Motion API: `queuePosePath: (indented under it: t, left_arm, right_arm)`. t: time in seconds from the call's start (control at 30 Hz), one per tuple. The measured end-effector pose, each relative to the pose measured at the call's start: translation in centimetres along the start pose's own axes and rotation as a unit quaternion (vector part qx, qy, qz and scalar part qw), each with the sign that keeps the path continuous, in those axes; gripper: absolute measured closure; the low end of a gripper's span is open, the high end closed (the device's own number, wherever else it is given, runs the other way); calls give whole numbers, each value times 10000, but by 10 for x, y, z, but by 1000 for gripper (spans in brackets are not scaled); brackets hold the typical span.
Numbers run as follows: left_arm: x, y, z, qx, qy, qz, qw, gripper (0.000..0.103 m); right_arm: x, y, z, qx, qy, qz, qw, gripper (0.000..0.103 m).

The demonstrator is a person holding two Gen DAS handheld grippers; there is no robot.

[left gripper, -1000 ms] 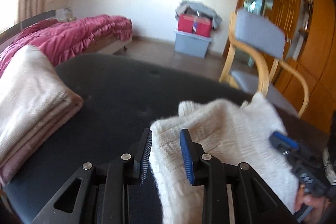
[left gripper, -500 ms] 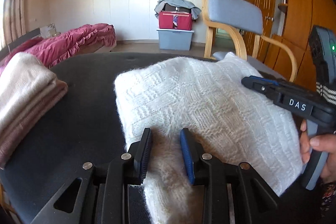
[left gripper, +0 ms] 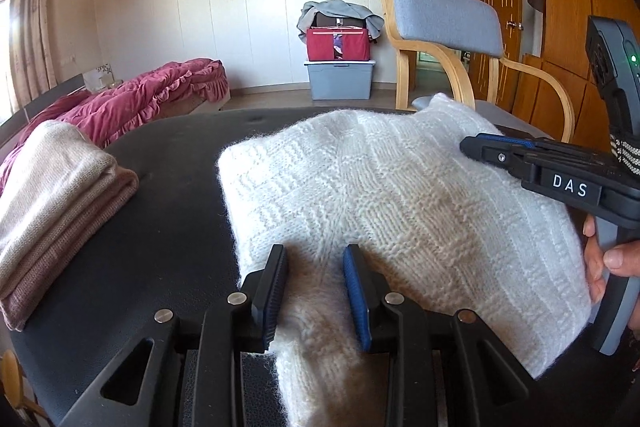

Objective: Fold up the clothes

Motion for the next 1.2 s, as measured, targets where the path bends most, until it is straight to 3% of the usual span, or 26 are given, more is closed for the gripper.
queuePosePath:
  t: [1.2]
  left_arm:
    - [3, 2, 2, 82, -128, -260, 9995, 73]
  right_arm:
    - [-6, 5, 0, 34, 261, 321, 9991, 79]
Point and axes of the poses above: each gripper's, at about its wrist camera, not at the fingertips, and y roughly against the way its jaws point, x to its right, z to its underside, the point moved 6 cm from there along -y, roughly the way its jaws point, and after that the axes turned 4 degrees about -z, right-handed, at the moved point
